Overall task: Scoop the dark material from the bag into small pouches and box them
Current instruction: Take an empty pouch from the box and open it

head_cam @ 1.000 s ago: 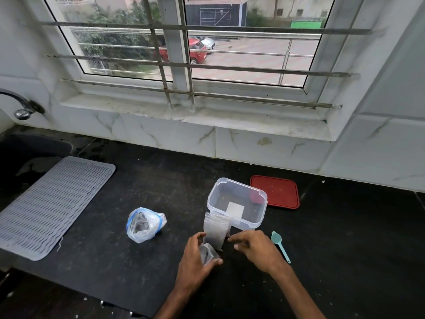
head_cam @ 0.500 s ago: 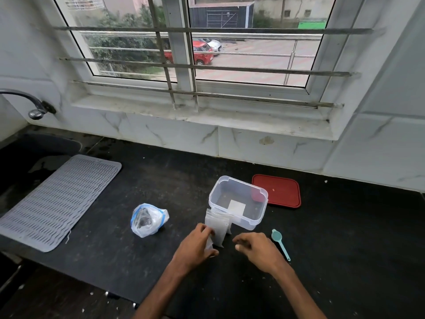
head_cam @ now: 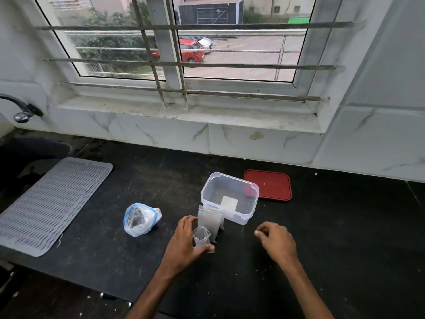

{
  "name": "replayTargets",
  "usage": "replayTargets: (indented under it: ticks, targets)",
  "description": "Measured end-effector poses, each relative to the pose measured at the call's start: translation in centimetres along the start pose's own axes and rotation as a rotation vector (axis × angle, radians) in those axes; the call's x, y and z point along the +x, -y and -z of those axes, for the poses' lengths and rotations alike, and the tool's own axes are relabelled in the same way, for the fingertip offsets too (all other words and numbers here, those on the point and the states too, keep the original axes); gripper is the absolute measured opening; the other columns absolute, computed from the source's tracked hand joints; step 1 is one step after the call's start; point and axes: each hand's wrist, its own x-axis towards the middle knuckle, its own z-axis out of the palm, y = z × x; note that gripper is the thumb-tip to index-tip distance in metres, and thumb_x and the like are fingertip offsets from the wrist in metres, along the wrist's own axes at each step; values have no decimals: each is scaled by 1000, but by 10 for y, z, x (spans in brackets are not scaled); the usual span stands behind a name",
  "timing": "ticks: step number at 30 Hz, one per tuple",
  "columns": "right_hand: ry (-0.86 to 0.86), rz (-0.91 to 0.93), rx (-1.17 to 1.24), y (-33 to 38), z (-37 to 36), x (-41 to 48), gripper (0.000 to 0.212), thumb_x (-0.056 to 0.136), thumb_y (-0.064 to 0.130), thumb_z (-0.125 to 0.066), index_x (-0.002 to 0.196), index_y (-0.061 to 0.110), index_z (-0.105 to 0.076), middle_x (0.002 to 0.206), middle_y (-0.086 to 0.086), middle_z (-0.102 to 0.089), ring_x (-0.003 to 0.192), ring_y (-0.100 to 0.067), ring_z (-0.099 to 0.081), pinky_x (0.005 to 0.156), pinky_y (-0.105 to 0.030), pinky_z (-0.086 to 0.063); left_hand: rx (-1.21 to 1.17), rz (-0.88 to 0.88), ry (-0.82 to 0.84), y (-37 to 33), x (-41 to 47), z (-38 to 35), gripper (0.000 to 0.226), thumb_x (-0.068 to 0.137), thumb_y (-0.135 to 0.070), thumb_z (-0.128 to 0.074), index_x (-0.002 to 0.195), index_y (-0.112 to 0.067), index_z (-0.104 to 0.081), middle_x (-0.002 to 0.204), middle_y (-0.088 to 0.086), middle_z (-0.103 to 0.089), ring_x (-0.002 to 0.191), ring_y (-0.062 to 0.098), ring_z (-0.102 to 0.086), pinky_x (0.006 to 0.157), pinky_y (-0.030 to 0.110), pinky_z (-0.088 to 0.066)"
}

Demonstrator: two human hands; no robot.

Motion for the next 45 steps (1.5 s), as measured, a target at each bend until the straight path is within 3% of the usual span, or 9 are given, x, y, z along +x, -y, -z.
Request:
replayTargets:
  ticks: [8, 14, 18, 22, 24, 29, 33, 37, 45]
  targets:
    - [-34, -198, -284, -32, -7, 9, 42, 92, 46, -62, 121, 17, -53, 121, -3, -58, 108, -21, -60, 81, -34, -51, -45, 54, -124, 2, -7, 11, 73, 83, -57, -66, 141, -21, -40, 147, -2, -37, 130, 14, -47, 104, 35, -48]
    - [-84, -167, -112, -22, 5, -2, 13, 96, 37, -58, 92, 25, -54, 86, 6, -58, 76, -11, -56, 66, -33, -49, -146, 181, -474, 28, -16, 42, 42, 90, -34, -67, 126, -21, -50, 122, -6, -54, 107, 12, -55, 87, 33, -48]
    - [-281, -14, 49, 10, 39, -19, 14, 95, 37, -59, 87, 29, -51, 71, 12, -64, 63, -12, -59, 57, -31, -45, -269, 490, -772, 73, -13, 75, 37, 89, -22, -69, 118, -6, -55, 113, 11, -59, 99, 29, -60, 87, 41, -49]
    - [-236, 304, 238, 85, 53, -38, 9, 89, 31, -70, 93, 34, -63, 66, 17, -69, 63, -4, -66, 59, -34, -55, -357, 918, -642, 136, 1, 80, 79, 76, -61, -70, 116, 6, -59, 116, 29, -63, 108, 43, -60, 93, 48, -49]
    - [-76, 403, 324, 131, 35, -40, 7, 87, 28, -74, 91, 30, -69, 68, 13, -71, 62, -2, -67, 64, -31, -57, -398, 980, -518, 147, 7, 71, 78, 74, -67, -70, 113, -1, -65, 116, 27, -63, 114, 41, -57, 95, 42, -47]
    - [105, 545, 109, 219, -48, -38, 12, 87, 38, -69, 94, 28, -71, 87, 8, -75, 78, -9, -70, 77, -33, -58, -419, 891, -420, 158, 20, 64, 41, 78, -51, -75, 87, -11, -77, 91, 18, -72, 97, 34, -65, 88, 40, -54]
    - [149, 587, -225, 256, -96, -41, 24, 92, 33, -53, 105, 21, -69, 104, -4, -72, 95, -27, -68, 80, -35, -52, -470, 757, -414, 151, 18, 82, 19, 85, -28, -71, 80, -11, -65, 79, 8, -70, 80, 28, -67, 76, 40, -54]
    - [175, 567, -391, 274, -126, -39, 25, 96, 20, -44, 108, 11, -64, 109, -12, -67, 96, -33, -66, 80, -38, -50, -464, 597, -368, 146, 10, 104, 17, 86, -15, -68, 77, -14, -54, 69, -2, -62, 63, 13, -56, 59, 28, -44]
    - [181, 527, -491, 286, -148, -36, 27, 96, 11, -40, 114, 9, -60, 115, -15, -65, 104, -37, -64, 83, -41, -49, -398, 489, -338, 163, 4, 118, 24, 89, -14, -66, 104, -22, -49, 88, -9, -66, 83, 17, -68, 68, 28, -48]
